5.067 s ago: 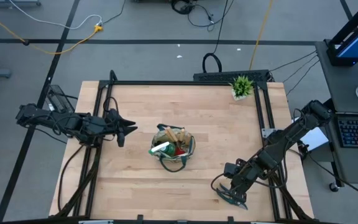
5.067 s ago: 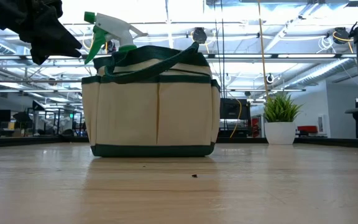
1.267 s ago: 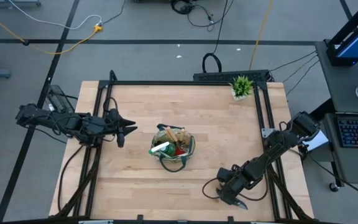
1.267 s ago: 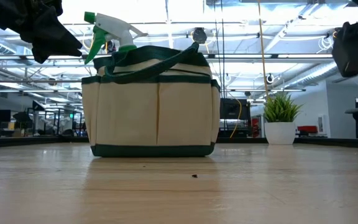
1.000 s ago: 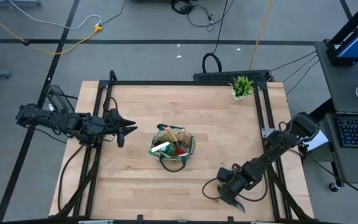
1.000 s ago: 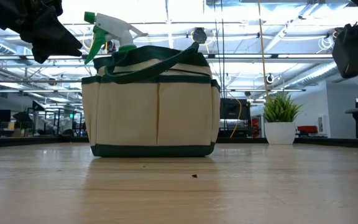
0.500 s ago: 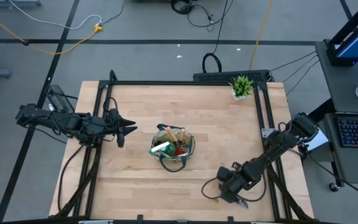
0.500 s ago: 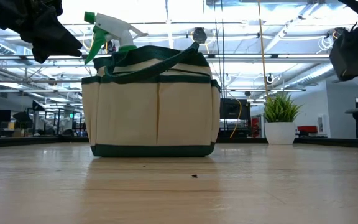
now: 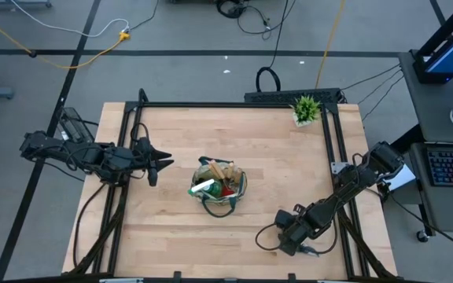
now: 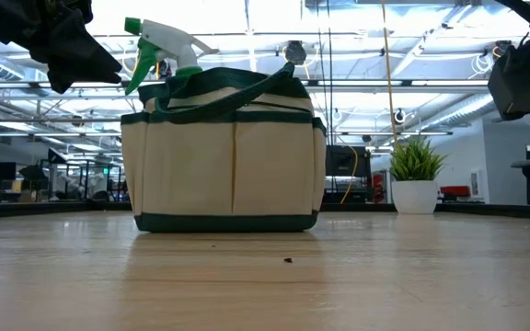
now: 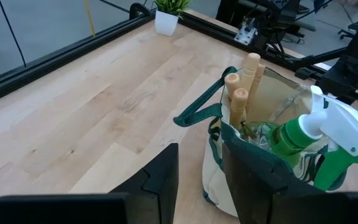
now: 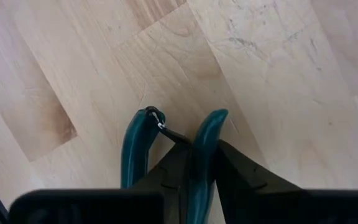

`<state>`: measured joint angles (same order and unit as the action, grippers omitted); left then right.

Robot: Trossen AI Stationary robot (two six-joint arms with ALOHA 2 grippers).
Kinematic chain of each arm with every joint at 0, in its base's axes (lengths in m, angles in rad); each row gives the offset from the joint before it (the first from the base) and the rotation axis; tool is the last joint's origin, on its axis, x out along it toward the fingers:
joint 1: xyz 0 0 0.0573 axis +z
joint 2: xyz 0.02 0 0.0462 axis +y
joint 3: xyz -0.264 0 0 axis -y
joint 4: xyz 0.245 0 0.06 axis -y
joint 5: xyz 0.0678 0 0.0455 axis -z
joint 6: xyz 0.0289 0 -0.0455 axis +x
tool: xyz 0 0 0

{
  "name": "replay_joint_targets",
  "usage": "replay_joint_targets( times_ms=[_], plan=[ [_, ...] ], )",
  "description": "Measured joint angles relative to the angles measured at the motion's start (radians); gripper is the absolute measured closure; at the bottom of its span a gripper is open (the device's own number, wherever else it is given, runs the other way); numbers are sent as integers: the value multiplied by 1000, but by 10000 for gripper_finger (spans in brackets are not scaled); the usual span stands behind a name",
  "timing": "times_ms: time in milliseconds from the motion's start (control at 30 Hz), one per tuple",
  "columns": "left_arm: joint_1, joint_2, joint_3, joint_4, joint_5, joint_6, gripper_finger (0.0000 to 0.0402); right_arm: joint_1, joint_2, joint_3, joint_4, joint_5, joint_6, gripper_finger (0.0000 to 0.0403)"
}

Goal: Pick & Place Garden tools in Gardening bag
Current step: Put the green shear scissors into the white gardening bag

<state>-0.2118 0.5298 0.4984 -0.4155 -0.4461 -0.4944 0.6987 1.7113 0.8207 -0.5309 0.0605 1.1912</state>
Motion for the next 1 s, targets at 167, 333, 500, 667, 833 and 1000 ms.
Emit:
replay_joint_targets(
  times_ms=[167,333,500,667,833,1000],
  plan=[
    [0,0,0,0,0,0,272,-3,-35,-4,-1,5,1,355],
    [0,0,0,0,0,0,272,-23,-122,-5,-1,62,2,355],
    [0,0,0,0,0,0,272,-50,-215,-10,-41,157,1,356],
    [0,0,0,1,0,0,272,-80,-315,-8,-43,223,-3,356],
    [0,0,0,1,0,0,272,-111,-421,-8,-23,297,-28,356],
    [0,0,0,1,0,0,272,-133,-523,-6,26,357,-58,356]
  ],
)
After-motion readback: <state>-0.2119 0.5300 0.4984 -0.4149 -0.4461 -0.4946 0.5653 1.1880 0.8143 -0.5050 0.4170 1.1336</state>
